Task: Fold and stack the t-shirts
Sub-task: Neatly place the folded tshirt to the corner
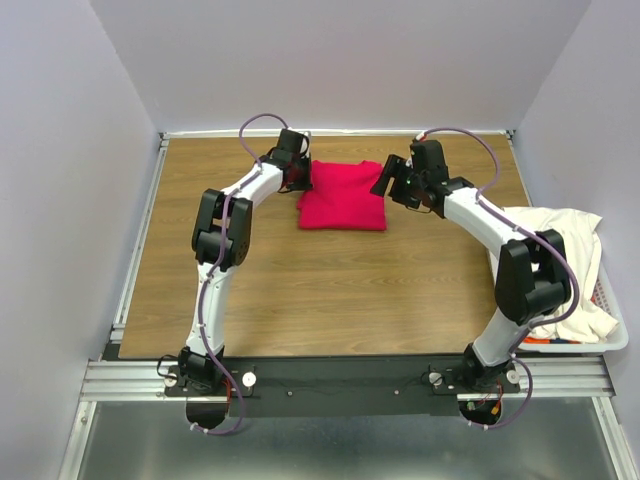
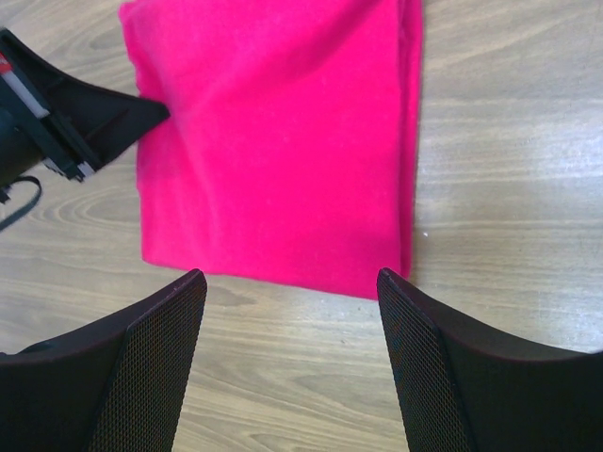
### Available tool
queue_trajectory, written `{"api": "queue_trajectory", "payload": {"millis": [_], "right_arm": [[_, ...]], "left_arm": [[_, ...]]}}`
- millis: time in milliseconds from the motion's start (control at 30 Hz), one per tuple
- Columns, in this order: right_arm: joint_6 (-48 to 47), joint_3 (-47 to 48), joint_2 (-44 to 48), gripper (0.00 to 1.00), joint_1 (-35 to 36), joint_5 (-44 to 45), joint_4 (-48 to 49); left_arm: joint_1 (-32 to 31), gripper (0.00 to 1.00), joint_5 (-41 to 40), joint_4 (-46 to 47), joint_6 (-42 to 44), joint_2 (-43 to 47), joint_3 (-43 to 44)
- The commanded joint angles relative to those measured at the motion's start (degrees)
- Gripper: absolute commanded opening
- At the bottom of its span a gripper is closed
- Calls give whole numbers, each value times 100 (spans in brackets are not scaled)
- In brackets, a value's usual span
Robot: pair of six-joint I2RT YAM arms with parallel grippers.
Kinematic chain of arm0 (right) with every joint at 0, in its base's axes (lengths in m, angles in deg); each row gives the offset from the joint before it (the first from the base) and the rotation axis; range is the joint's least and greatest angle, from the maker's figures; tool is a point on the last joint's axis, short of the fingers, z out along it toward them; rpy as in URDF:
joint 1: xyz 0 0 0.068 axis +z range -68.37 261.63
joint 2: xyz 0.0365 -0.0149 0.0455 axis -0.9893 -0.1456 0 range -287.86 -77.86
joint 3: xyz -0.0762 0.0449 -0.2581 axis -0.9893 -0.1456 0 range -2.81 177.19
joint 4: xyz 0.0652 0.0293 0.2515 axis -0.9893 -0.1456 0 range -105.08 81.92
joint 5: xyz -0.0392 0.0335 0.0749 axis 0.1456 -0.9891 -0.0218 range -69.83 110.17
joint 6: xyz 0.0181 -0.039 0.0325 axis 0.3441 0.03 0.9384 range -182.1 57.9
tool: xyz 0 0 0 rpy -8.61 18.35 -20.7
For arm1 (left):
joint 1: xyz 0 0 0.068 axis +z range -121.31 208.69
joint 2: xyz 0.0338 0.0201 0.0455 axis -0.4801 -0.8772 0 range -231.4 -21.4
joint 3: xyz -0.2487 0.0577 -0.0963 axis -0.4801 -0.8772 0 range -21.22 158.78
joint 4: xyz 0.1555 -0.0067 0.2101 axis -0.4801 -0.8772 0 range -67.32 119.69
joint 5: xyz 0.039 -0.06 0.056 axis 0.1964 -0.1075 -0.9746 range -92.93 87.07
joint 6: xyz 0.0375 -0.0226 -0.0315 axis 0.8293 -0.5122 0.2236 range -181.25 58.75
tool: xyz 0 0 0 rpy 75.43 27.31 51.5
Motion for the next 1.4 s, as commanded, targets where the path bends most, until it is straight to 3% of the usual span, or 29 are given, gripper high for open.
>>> {"api": "queue_trajectory", "payload": {"millis": [0, 167, 233, 500, 700, 1367], "right_arm": [[-94, -201, 256, 80, -2, -162, 42], [-120, -289, 397, 80, -2, -171, 42], [-129, -324, 441, 80, -11, -188, 33], [-138, -544, 608, 80, -2, -232, 33], [-102, -553, 582, 80, -2, -338, 33], [-58, -395, 28, 79, 59, -496, 33]], "left_arm": [[188, 0, -559, -137, -124, -180, 95], [531, 0, -516, -330, 34, -347, 700], [619, 0, -1196, -733, -9, -583, 1157], [1164, 0, -2062, -1526, 948, -1050, 2687], [1595, 0, -2633, -1403, 1502, -1085, 2750], [2773, 0, -2415, -990, 1863, -1639, 3769]]}}
